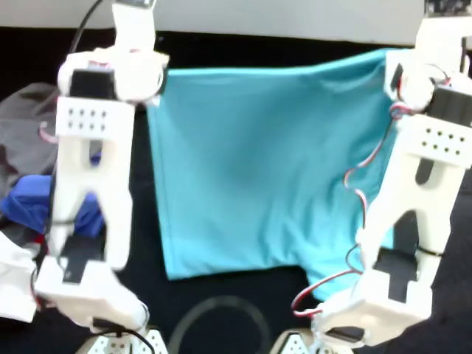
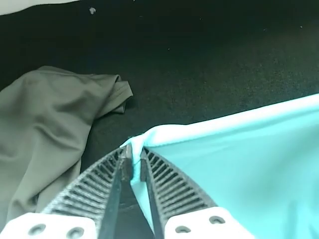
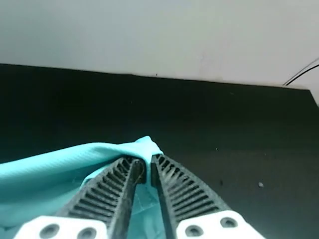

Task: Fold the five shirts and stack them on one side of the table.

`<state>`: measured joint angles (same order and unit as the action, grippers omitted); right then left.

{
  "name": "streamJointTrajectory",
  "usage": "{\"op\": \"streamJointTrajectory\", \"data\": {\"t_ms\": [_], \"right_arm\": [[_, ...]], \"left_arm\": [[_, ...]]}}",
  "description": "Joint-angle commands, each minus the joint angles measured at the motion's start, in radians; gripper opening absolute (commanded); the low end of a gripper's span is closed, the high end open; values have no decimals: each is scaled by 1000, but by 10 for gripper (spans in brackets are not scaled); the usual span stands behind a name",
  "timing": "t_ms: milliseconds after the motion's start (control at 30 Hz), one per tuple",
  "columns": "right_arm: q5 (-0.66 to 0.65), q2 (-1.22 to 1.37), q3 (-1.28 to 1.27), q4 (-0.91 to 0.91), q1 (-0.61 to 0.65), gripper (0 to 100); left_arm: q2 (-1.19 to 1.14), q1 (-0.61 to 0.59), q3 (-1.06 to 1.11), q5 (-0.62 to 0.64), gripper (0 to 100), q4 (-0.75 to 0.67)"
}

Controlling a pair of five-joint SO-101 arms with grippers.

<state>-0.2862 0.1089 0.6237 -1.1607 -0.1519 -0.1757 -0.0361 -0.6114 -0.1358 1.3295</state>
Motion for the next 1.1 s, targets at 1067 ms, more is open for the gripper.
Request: {"op": "streamJointTrajectory", "data": {"t_ms": [1067], "right_arm": [[-32, 294, 194, -604, 2, 5]], "left_arm": [[-266, 84, -35, 2, 8, 433]]}}
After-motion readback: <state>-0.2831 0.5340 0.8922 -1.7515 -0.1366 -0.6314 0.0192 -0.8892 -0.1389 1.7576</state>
